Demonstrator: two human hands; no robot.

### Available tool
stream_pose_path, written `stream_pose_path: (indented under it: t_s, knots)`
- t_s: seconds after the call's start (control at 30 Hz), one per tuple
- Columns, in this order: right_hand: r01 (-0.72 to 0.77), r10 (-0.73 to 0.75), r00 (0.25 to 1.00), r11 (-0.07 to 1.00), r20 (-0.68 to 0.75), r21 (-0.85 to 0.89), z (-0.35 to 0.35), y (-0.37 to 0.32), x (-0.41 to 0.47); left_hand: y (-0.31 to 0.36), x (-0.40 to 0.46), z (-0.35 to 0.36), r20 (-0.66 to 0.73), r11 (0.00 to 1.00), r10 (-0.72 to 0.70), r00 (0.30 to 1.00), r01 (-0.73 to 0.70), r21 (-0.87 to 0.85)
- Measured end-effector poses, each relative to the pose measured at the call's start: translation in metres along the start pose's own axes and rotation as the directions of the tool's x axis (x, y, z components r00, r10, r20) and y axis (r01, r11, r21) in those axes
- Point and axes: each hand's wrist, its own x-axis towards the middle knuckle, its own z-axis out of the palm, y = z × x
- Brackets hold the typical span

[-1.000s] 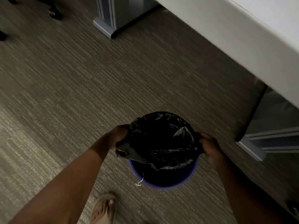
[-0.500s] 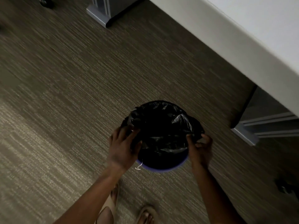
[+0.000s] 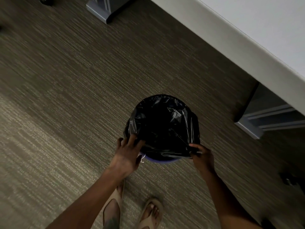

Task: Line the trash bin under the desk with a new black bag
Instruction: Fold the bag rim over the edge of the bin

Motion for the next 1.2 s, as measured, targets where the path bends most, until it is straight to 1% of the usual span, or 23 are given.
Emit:
stream_pose_path:
  t_s: [0.1,0.17,0.23,0.3,0.4,0.53,0.63,0.77,0.83,0.87,0.9,0.93,0.97,1.0,1.03,1.07,1.1,1.13,1.2]
  knots:
    - [-0.069,0.066,0.998,0.980,0.025,0.185,-0.001,0.011,-0.002,0.000,-0.009,0.008,-0.071,1.000,-0.010,0.997,0.010,0.013]
    - [-0.098,0.094,0.995,0.965,0.031,0.241,0.002,0.017,-0.004,0.001,-0.013,0.016,-0.123,0.998,0.052,0.991,-0.046,0.050]
    - [-0.109,0.103,0.994,0.967,0.041,0.232,0.006,0.023,-0.008,0.004,-0.015,0.024,-0.191,0.992,0.116,0.975,-0.103,0.077]
    - [-0.104,0.095,0.994,0.976,0.055,0.194,0.010,0.027,-0.013,0.007,-0.016,0.029,-0.265,0.989,0.139,0.954,-0.120,0.084]
    - [-0.060,0.059,0.998,0.997,0.022,0.049,0.016,0.032,-0.016,0.007,-0.016,0.033,-0.343,0.984,0.171,0.924,-0.143,0.104]
    - [0.000,-0.002,1.000,0.994,-0.017,-0.113,0.029,0.027,-0.016,-0.001,-0.019,0.040,-0.323,0.969,0.244,0.915,-0.214,0.126]
    - [0.015,-0.026,0.999,0.975,-0.047,-0.221,0.037,0.019,-0.013,-0.009,-0.023,0.046,-0.269,0.959,0.259,0.928,-0.214,0.187]
    - [-0.065,0.037,0.990,0.976,-0.136,-0.208,0.045,0.013,-0.008,-0.020,-0.029,0.053,-0.208,0.939,0.275,0.939,-0.215,0.268]
    - [-0.110,0.078,0.982,0.977,-0.175,-0.181,0.049,0.015,-0.005,-0.022,-0.028,0.053,-0.221,0.951,0.255,0.941,-0.204,0.231]
    - [-0.139,0.111,0.977,0.980,-0.182,-0.145,0.050,0.017,-0.003,-0.022,-0.027,0.053,-0.252,0.968,0.227,0.941,-0.189,0.167]
    - [-0.172,0.160,0.973,0.983,-0.165,-0.064,0.050,0.019,-0.001,-0.021,-0.027,0.054,-0.296,0.986,0.165,0.941,-0.159,0.044]
    - [-0.217,0.224,0.969,0.974,-0.105,0.072,0.048,0.023,0.000,-0.020,-0.026,0.054,-0.338,0.987,0.052,0.940,-0.101,-0.129]
    - [-0.275,0.285,0.959,0.933,-0.008,0.231,0.045,0.027,0.000,-0.017,-0.025,0.052,-0.361,0.945,-0.109,0.926,-0.017,-0.328]
    - [-0.345,0.326,0.938,0.863,0.115,0.368,0.040,0.030,-0.002,-0.014,-0.024,0.048,-0.353,0.851,-0.286,0.891,0.067,-0.521]
    - [-0.406,0.334,0.914,0.789,0.231,0.462,0.034,0.033,-0.004,-0.011,-0.021,0.043,-0.314,0.720,-0.443,0.840,0.125,-0.682]
    - [-0.440,0.317,0.895,0.738,0.312,0.512,0.028,0.037,-0.007,-0.009,-0.016,0.039,-0.242,0.579,-0.559,0.793,0.164,-0.799]
    - [-0.447,0.298,0.890,0.722,0.345,0.528,0.023,0.039,-0.009,-0.009,-0.009,0.033,-0.157,0.460,-0.628,0.762,0.201,-0.865]
    - [-0.437,0.290,0.895,0.721,0.339,0.538,0.018,0.041,-0.010,-0.010,0.000,0.026,-0.079,0.396,-0.660,0.747,0.256,-0.882]
    - [-0.381,0.318,0.924,0.735,0.212,0.560,0.014,0.037,-0.009,-0.015,0.017,0.015,0.070,0.340,-0.653,0.754,0.374,-0.863]
